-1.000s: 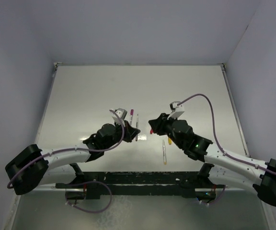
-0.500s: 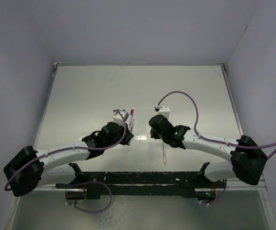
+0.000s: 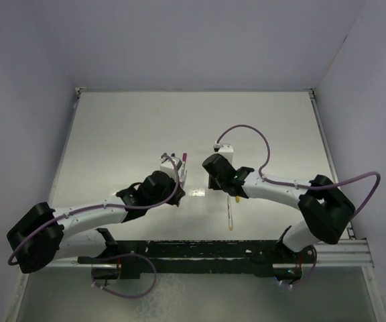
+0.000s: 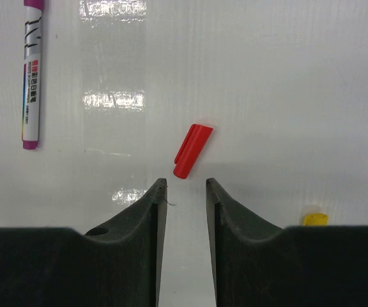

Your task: Insert the pens into the pen caps

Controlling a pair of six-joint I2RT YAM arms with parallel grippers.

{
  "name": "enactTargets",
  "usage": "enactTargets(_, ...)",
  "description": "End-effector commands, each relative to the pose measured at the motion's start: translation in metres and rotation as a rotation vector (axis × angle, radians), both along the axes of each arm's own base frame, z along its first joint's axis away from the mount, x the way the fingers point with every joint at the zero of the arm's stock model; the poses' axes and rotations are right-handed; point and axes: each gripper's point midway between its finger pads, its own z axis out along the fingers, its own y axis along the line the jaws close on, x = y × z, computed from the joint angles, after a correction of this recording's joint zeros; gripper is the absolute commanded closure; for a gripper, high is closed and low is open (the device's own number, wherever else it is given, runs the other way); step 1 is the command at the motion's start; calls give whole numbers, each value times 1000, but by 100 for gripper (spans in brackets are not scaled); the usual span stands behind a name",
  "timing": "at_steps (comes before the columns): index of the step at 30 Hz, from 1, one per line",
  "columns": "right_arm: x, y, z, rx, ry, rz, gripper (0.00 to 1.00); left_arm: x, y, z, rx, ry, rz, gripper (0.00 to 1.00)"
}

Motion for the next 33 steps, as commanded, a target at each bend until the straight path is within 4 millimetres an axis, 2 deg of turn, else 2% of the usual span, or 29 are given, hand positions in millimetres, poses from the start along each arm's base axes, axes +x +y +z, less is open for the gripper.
enactTargets(1, 22, 14, 12, 62, -19, -13, 66, 9, -13, 20, -26, -51, -25, 100)
enactTargets(6, 30, 17, 5, 51, 5, -14, 63, 10, -15, 19, -24, -49, -29, 100)
enactTargets(12, 36, 19, -1, 20, 17, -20, 51, 11, -18, 16, -19, -42, -38, 100)
enactTargets(24, 34, 3, -21, -47, 50, -83, 52, 11, -19, 13, -13, -41, -43, 100)
enactTargets(33, 32, 6, -39, -56, 97, -80, 55, 12, -20, 10, -12, -36, -42, 100)
